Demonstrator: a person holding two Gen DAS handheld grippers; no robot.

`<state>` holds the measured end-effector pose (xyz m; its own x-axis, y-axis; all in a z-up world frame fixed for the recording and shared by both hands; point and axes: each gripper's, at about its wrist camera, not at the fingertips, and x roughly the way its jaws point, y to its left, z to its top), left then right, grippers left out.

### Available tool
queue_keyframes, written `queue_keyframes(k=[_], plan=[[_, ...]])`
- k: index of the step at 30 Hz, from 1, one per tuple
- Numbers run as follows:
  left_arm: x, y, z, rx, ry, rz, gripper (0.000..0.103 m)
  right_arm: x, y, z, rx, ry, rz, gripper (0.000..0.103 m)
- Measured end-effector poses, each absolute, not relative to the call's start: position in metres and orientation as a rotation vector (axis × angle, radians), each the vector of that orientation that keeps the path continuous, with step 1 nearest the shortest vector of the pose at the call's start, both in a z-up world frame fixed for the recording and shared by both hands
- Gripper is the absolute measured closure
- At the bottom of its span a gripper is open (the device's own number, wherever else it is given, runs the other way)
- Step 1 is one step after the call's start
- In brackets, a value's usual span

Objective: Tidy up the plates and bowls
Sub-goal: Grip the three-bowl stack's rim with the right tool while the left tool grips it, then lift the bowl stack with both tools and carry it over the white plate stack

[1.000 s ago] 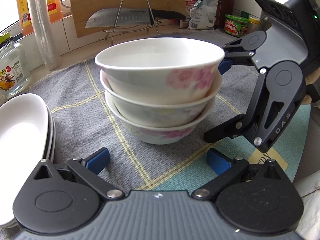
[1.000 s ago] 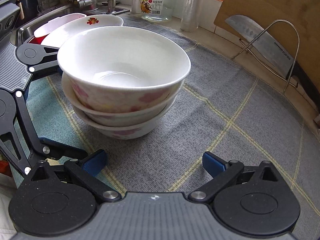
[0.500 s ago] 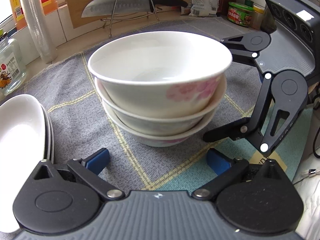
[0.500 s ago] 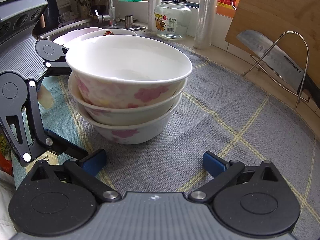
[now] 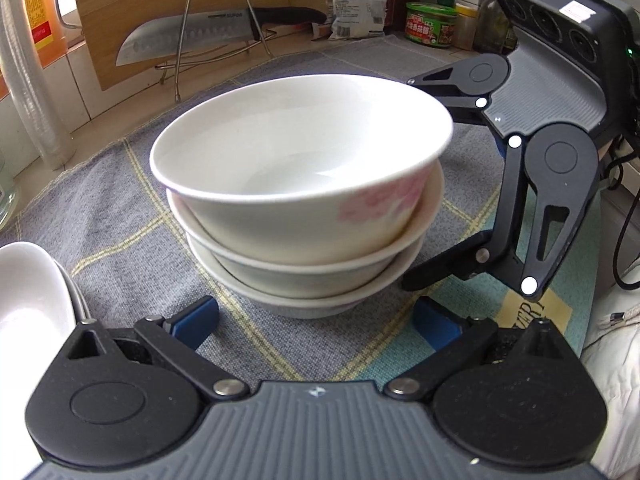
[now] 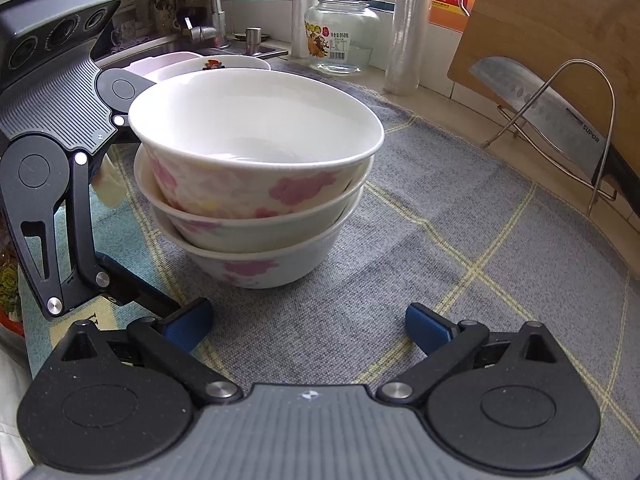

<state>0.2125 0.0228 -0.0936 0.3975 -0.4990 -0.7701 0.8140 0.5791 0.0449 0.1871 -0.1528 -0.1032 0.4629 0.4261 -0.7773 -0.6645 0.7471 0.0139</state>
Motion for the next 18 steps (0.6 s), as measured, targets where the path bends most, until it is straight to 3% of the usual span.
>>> queue_keyframes(k=[18], plan=[[0.220,0.026,-0.087,0.492,0.798,-0.963,0.007,0.200,-0.132,-0.093,-0.451,0.888,0.740,0.000]])
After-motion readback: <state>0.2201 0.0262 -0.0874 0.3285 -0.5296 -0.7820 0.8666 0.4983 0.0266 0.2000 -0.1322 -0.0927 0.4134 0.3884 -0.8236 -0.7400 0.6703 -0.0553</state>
